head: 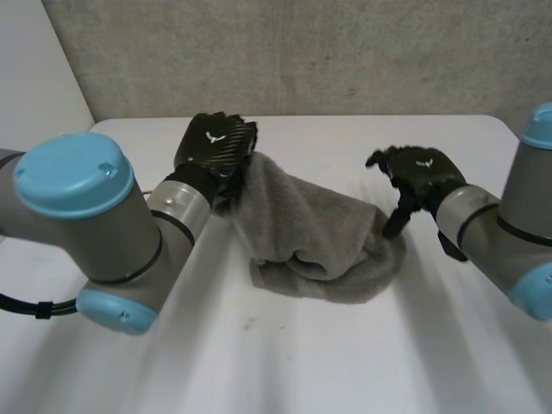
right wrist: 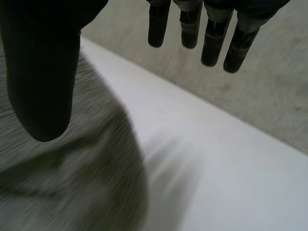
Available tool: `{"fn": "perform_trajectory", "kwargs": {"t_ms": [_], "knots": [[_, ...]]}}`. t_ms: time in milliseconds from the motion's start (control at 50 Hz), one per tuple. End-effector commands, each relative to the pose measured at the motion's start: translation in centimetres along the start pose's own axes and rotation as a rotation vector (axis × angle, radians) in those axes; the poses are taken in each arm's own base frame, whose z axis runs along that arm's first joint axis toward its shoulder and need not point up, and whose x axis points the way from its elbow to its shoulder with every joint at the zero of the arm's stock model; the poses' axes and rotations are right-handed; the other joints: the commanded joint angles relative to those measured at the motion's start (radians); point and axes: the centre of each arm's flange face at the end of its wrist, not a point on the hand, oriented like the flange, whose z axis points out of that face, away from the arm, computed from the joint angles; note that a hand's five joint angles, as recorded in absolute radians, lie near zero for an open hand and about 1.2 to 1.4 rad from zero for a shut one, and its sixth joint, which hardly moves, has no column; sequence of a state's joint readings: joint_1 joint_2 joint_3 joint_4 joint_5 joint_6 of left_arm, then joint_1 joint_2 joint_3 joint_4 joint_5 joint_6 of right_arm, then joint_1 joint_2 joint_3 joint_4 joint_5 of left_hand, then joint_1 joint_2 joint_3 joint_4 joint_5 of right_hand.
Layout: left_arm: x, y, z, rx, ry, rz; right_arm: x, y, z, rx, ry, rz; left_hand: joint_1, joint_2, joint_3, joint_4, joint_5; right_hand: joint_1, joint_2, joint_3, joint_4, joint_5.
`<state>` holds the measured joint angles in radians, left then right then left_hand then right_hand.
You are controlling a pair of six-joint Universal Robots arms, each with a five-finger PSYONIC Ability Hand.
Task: Fold the towel.
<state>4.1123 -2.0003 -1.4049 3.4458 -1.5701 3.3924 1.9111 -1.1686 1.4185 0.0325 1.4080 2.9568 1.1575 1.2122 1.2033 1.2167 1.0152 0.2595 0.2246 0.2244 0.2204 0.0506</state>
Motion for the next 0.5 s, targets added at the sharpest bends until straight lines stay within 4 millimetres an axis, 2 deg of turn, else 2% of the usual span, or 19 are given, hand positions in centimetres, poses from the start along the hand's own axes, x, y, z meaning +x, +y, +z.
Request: {"fn": "perform_trajectory", "kwargs": {"t_ms": [20,80,120,140,180,240,280,300,340,400,440,460,500], "knots": [[-2.7,3.6,2.5,-0.107,-0.067,0.001,-1.1,1.2,-3.8,-0.124,-0.046,-0.063,0.239,0.184,0.193,0.18,0.207,0.201,0.236,0.236,0.24,0.236],[-3.6,4.1,3.2,-0.11,-0.087,-0.001,-1.7,2.1,-4.6,-0.155,-0.074,-0.088,0.239,0.184,0.193,0.18,0.207,0.295,0.33,0.33,0.334,0.33],[-3.9,4.0,4.0,-0.094,-0.097,0.0,-3.4,2.6,-5.6,-0.168,-0.133,-0.095,0.239,0.184,0.193,0.18,0.207,0.365,0.4,0.401,0.405,0.4],[-3.9,4.0,4.0,-0.094,-0.097,0.0,-3.4,2.6,-5.6,-0.168,-0.134,-0.095,0.239,0.184,0.193,0.18,0.207,0.366,0.401,0.401,0.405,0.4],[-4.2,3.9,4.6,-0.084,-0.104,0.001,-5.7,3.0,-6.6,-0.172,-0.22,-0.108,0.239,0.184,0.193,0.18,0.207,0.392,0.427,0.427,0.431,0.426],[-4.6,3.8,5.3,-0.071,-0.114,0.002,-6.8,3.1,-7.1,-0.17,-0.261,-0.117,0.239,0.184,0.193,0.18,0.207,0.392,0.427,0.427,0.431,0.426],[-4.8,3.8,5.6,-0.073,-0.117,0.002,-8.9,3.5,-7.7,-0.166,-0.338,-0.134,0.239,0.184,0.193,0.18,0.207,0.386,0.421,0.421,0.425,0.421],[-4.8,3.8,5.6,-0.073,-0.117,0.002,-8.9,3.5,-7.7,-0.166,-0.338,-0.134,0.239,0.184,0.193,0.18,0.207,0.386,0.421,0.421,0.425,0.421],[-4.7,3.9,5.6,-0.079,-0.114,0.0,-10.4,4.9,-6.9,-0.197,-0.38,-0.147,0.239,0.184,0.193,0.18,0.207,0.337,0.372,0.372,0.376,0.371],[-4.6,4.2,5.4,-0.095,-0.11,-0.001,-11.0,5.5,-6.0,-0.205,-0.39,-0.148,0.239,0.184,0.193,0.18,0.207,0.275,0.31,0.31,0.314,0.309],[-4.6,4.3,5.1,-0.11,-0.106,-0.003,-11.4,6.4,-3.8,-0.222,-0.383,-0.125,0.239,0.184,0.193,0.18,0.207,0.146,0.181,0.181,0.185,0.18],[-4.6,4.3,5.1,-0.11,-0.106,-0.003,-11.4,6.4,-3.8,-0.222,-0.383,-0.125,0.239,0.184,0.193,0.18,0.207,0.145,0.18,0.181,0.185,0.18],[-4.5,4.4,5.0,-0.116,-0.105,-0.004,-11.5,6.4,-1.7,-0.209,-0.365,-0.101,0.239,0.184,0.193,0.18,0.207,0.137,0.172,0.172,0.176,0.171]]}}
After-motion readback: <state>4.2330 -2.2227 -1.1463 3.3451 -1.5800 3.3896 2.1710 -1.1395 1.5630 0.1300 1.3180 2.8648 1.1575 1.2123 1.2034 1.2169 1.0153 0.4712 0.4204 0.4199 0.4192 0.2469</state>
